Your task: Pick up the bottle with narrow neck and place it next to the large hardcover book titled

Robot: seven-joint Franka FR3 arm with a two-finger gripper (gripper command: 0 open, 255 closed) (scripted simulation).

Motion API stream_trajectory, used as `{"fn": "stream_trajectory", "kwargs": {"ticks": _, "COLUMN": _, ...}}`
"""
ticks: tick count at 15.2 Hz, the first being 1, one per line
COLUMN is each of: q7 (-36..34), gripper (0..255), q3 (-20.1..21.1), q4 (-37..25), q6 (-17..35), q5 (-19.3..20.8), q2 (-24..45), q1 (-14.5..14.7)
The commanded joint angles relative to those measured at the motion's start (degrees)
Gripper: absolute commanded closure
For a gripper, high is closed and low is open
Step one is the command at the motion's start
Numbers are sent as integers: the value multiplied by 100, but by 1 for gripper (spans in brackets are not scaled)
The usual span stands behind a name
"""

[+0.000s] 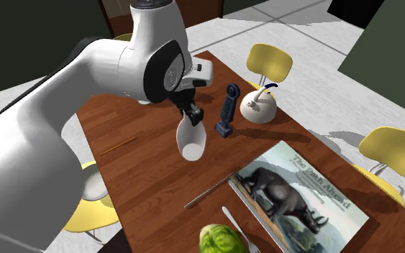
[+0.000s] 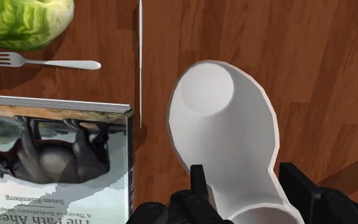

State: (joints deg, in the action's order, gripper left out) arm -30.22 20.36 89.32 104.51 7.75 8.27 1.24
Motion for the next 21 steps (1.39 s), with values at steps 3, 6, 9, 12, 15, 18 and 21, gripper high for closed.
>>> {"fn": "stream_trajectory", "kwargs": {"ticks": 3, "q7": 581, "gripper": 255, "q3": -207, "q4": 450, "q6": -6, "q5": -279, "q2": -539, "q1": -342}}
{"fn": "stream_trajectory", "kwargs": {"ticks": 6, "q7": 1008, "gripper": 255, "q3": -400, "q4": 656, "q6": -63, "q5": -435, "q2": -844, "q1": -552}}
{"fn": "stream_trajectory", "kwargs": {"ticks": 9, "q7": 1433, "gripper": 255, "q3": -609, "q4": 793, "q6": -146, "q5": -558, "q2": -1094, "q1": -747}}
{"fn": "stream_trajectory", "kwargs": {"ticks": 12, "q7": 1854, "gripper": 255, "q3": -830, "q4": 863, "q6": -251, "q5": -651, "q2": -1289, "q1": -930}}
{"fn": "stream_trajectory", "kwargs": {"ticks": 15, "q7": 2270, "gripper": 255, "q3": -1058, "q4": 869, "q6": -373, "q5": -719, "q2": -1429, "q1": -1106}}
{"fn": "stream_trajectory", "kwargs": {"ticks": 18, "q7": 2681, "gripper": 255, "q3": -1291, "q4": 811, "q6": -510, "q5": -769, "q2": -1514, "q1": -1278}}
{"fn": "stream_trajectory", "kwargs": {"ticks": 21, "q7": 3088, "gripper": 255, "q3": -1523, "q4": 688, "q6": -660, "q5": -806, "q2": -1543, "q1": -1450}}
